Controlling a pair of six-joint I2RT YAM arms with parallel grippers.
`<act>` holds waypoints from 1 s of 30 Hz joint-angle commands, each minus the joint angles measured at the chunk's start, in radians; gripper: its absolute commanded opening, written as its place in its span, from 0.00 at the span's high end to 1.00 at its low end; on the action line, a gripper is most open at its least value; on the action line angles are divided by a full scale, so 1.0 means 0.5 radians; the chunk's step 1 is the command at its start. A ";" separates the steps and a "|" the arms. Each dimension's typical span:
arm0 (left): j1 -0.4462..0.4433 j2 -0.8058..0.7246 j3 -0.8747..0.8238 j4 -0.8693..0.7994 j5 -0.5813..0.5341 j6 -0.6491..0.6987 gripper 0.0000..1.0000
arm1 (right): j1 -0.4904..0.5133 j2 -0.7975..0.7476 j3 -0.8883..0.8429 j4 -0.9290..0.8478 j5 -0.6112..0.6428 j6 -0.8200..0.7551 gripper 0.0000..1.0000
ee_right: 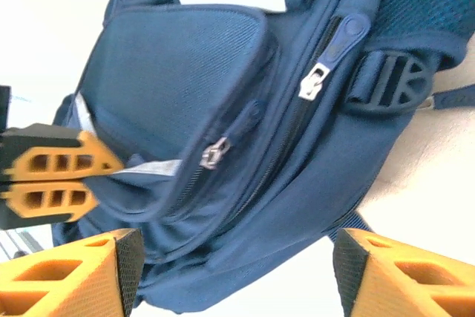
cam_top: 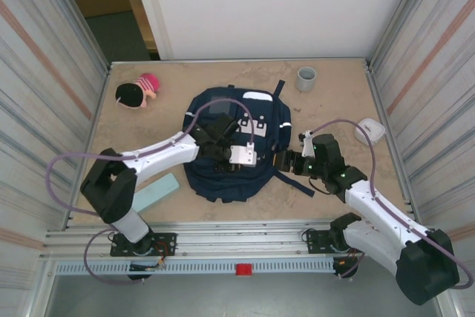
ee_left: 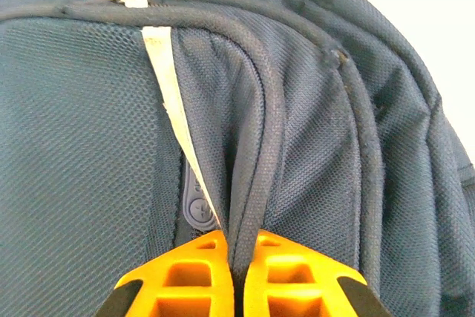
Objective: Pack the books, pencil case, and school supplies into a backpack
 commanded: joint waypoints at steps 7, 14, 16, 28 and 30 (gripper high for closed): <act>0.231 -0.390 0.154 -0.147 0.274 -0.001 1.00 | -0.397 0.363 0.164 0.411 -0.568 -0.252 0.30; 0.251 -0.400 0.265 -0.245 0.313 0.047 1.00 | -0.437 0.957 0.495 0.574 -0.983 -0.432 0.26; 0.249 -0.407 0.269 -0.244 0.323 0.047 1.00 | -0.408 1.065 0.570 0.564 -0.992 -0.515 0.26; 0.349 -0.442 0.213 -0.122 0.408 -0.032 1.00 | -0.332 1.428 0.808 0.190 -1.278 -0.872 0.37; 0.368 -0.439 0.205 -0.125 0.394 -0.029 1.00 | -0.315 1.338 0.754 0.088 -1.262 -0.924 0.39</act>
